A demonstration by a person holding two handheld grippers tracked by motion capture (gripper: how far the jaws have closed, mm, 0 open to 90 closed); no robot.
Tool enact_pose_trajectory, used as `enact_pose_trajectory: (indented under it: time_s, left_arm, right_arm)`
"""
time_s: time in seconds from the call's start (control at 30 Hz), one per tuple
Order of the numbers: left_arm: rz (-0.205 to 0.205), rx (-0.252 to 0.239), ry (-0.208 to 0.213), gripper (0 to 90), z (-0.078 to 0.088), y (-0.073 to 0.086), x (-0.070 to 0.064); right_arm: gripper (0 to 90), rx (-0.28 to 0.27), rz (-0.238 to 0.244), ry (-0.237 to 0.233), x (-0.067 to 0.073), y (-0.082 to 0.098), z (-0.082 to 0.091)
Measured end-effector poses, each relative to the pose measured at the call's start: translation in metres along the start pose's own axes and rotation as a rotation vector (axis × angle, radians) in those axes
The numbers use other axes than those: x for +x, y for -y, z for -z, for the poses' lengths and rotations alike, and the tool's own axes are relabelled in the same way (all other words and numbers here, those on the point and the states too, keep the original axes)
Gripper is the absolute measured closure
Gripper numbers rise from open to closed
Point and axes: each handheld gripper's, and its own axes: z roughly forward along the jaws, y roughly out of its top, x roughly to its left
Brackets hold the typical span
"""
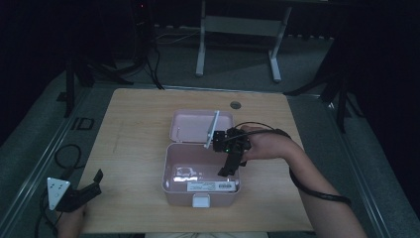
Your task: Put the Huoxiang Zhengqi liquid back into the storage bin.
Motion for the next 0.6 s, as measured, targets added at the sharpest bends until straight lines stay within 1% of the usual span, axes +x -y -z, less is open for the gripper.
enact_pose_trajectory:
  time_s: [0.07, 0.13, 0.17, 0.23, 0.3, 0.43, 0.47, 0.5, 0.6]
  left_arm:
    - [0.0, -0.001, 0.0, 3.0, 0.0, 0.0, 0.0]
    - [-0.001, -0.001, -0.001, 3.0, 0.0, 0.0, 0.0]
    - [0.0, 0.0, 0.0, 3.0, 0.0, 0.0, 0.0]
    - [0.0, -0.001, 0.0, 3.0, 0.0, 0.0, 0.0]
    - [-0.002, -0.003, -0.001, 3.0, 0.0, 0.0, 0.0]
    - [-0.002, -0.002, -0.001, 3.0, 0.0, 0.0, 0.0]
    - [-0.003, -0.001, -0.001, 3.0, 0.0, 0.0, 0.0]
    - [-0.003, 0.0, -0.001, 3.0, 0.0, 0.0, 0.0]
    - [-0.004, -0.002, -0.001, 3.0, 0.0, 0.0, 0.0]
  right_arm:
    - [14.7, -0.012, -0.011, 0.053, -0.002, 0.007, 0.005]
    - [13.3, -0.018, -0.022, 0.064, -0.004, 0.015, 0.008]
    - [13.3, -0.024, -0.032, 0.082, -0.006, 0.021, 0.009]
    - [13.4, -0.039, -0.05, 0.097, -0.01, 0.03, 0.011]
    - [13.4, -0.056, -0.068, 0.094, -0.014, 0.039, 0.011]
    - [13.5, -0.128, -0.1, 0.092, -0.02, 0.06, 0.013]
    - [13.5, -0.14, -0.108, 0.103, -0.021, 0.063, 0.012]
    - [13.5, -0.165, -0.119, 0.131, -0.023, 0.069, 0.012]
    - [13.4, -0.211, -0.147, 0.144, -0.028, 0.082, 0.009]
